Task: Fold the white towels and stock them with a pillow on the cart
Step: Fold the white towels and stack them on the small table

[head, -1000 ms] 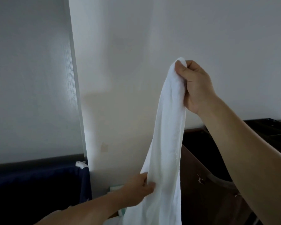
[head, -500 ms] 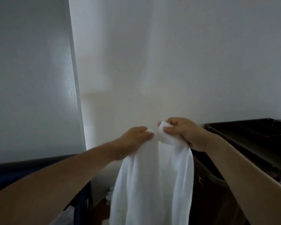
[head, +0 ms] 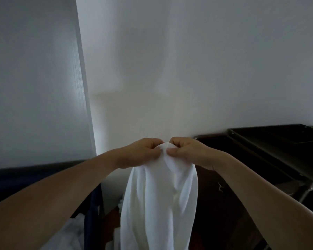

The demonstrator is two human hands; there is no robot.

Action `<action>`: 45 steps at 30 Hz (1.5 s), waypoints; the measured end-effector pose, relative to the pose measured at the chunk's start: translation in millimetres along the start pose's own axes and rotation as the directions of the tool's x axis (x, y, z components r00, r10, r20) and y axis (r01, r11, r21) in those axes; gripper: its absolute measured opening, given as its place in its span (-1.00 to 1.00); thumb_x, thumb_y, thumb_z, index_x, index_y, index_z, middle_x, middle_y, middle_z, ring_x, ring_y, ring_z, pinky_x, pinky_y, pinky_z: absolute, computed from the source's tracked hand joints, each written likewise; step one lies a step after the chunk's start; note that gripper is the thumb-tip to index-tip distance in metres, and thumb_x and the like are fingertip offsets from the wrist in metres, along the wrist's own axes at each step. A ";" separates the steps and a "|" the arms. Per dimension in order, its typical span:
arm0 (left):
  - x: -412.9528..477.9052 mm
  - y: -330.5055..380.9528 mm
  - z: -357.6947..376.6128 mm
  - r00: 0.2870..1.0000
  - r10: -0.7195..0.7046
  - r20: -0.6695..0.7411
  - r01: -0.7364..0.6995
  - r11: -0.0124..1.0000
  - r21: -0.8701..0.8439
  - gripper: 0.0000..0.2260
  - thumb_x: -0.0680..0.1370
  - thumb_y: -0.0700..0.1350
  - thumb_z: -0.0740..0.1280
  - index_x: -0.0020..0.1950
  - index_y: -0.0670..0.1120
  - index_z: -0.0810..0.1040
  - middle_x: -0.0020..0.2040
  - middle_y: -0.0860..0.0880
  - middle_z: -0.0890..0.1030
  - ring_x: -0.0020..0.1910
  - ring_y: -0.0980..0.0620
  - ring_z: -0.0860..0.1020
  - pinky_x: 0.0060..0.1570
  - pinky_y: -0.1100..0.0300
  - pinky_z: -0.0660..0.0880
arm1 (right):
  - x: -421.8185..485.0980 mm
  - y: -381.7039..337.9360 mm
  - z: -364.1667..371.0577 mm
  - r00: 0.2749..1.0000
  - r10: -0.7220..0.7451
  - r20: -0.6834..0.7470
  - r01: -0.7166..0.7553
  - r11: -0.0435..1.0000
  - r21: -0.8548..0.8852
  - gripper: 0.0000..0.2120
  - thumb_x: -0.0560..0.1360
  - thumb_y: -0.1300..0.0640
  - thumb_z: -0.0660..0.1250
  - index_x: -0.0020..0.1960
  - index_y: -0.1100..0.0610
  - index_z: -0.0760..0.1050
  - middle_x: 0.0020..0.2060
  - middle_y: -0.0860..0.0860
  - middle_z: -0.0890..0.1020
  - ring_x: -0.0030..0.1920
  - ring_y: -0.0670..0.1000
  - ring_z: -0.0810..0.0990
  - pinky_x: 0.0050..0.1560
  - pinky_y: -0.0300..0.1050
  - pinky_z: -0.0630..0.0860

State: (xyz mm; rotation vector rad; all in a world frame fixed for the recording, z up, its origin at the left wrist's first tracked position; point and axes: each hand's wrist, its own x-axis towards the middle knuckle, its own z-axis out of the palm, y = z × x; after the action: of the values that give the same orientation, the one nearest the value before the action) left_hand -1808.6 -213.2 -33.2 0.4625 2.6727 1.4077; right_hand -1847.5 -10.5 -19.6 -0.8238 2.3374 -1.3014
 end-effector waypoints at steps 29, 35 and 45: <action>23.3 66.9 -24.1 0.947 0.018 -0.322 -0.090 0.973 -0.212 -0.72 0.57 -0.14 0.29 -0.33 -0.04 0.61 -0.36 0.07 0.55 -0.30 0.11 0.50 -0.25 0.20 0.45 | -6.6 13.7 -25.6 0.962 -0.084 -0.261 0.173 0.923 0.343 -0.78 0.51 0.19 0.41 0.10 -0.04 0.67 0.02 0.04 0.71 -0.01 0.01 0.71 -0.01 -0.07 0.66; 30.3 70.0 -14.6 0.991 0.098 -0.093 -0.098 0.995 0.004 -0.93 0.46 -0.11 0.31 -0.18 -0.08 0.45 -0.31 0.02 0.43 -0.32 0.08 0.40 -0.33 0.20 0.38 | -12.4 10.2 -24.8 0.987 -0.088 -0.132 0.141 0.872 0.470 -0.92 0.43 0.07 0.41 -0.14 0.07 0.62 -0.15 0.11 0.66 -0.13 0.10 0.64 -0.11 -0.02 0.56; -4.0 -53.2 23.6 0.956 -0.087 -0.281 0.170 0.942 0.289 -0.79 0.48 -0.19 0.36 0.09 -0.15 0.61 -0.08 -0.02 0.62 -0.13 0.00 0.57 -0.21 0.21 0.45 | -10.8 -47.5 -30.8 0.770 -0.195 -0.608 0.499 0.777 0.383 -0.77 0.40 0.12 0.36 -0.33 0.08 0.33 -0.31 0.15 0.34 -0.28 0.10 0.33 -0.26 -0.07 0.30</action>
State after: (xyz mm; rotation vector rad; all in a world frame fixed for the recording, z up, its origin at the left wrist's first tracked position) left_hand -1811.7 -223.9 -90.4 0.1165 3.0917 1.0824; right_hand -1840.7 -3.1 37.1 -0.8163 2.0209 -2.4950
